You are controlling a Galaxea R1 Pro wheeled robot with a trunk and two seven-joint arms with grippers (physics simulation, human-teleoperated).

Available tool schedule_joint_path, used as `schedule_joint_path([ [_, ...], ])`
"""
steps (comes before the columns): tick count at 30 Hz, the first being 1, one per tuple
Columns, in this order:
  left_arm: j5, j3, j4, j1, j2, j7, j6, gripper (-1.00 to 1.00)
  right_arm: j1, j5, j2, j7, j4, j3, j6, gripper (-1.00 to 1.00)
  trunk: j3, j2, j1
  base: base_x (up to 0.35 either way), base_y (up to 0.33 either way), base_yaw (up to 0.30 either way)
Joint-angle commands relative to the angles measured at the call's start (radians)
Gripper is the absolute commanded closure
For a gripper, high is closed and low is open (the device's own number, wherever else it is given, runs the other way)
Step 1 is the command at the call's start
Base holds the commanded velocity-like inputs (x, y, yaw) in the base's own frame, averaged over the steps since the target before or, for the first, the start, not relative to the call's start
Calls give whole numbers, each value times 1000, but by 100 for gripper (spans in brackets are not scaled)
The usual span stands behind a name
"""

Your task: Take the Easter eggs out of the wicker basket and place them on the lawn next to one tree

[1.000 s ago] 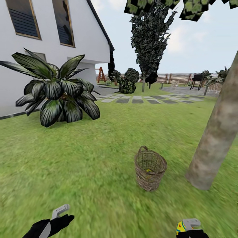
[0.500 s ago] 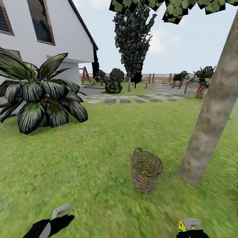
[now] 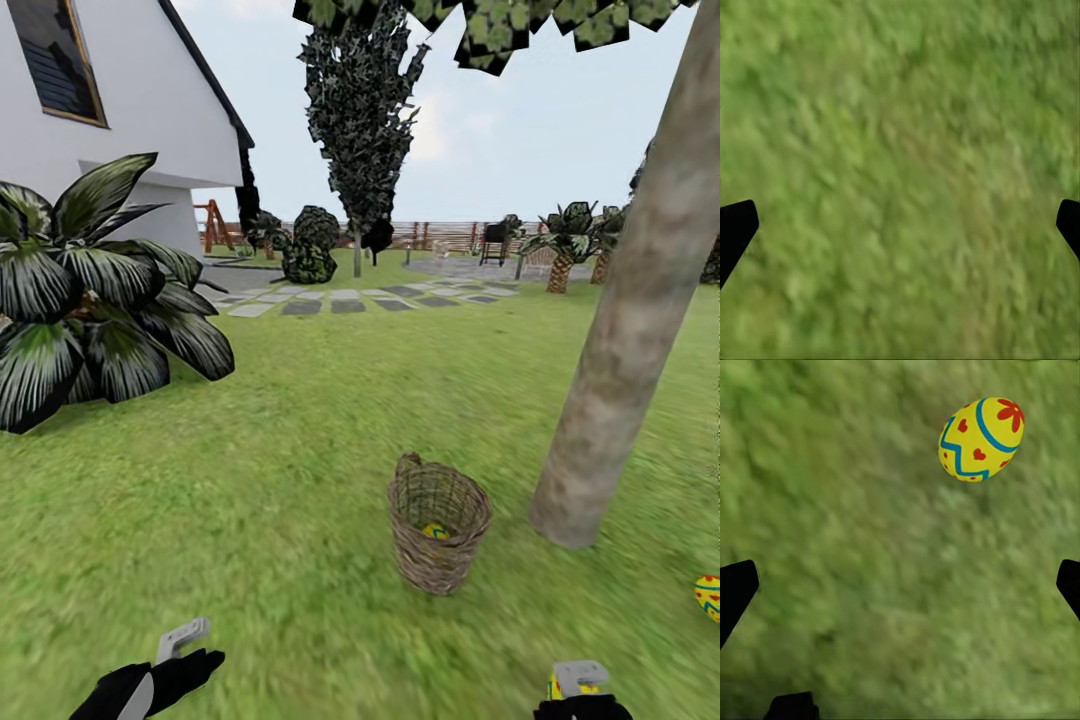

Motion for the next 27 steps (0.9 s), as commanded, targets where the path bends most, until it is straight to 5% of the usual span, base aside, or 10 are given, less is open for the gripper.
schedule_joint_path([
  [1,7,6,-1,0,0,-3,9,-100,0,2,0,-2,-2,2,6,-100,-1,0,0,278,231,-86],
  [27,8,6,-1,0,-5,-1,9,-100,-1,3,1,-3,-2,3,5,-100,-2,0,0,305,180,-8],
])
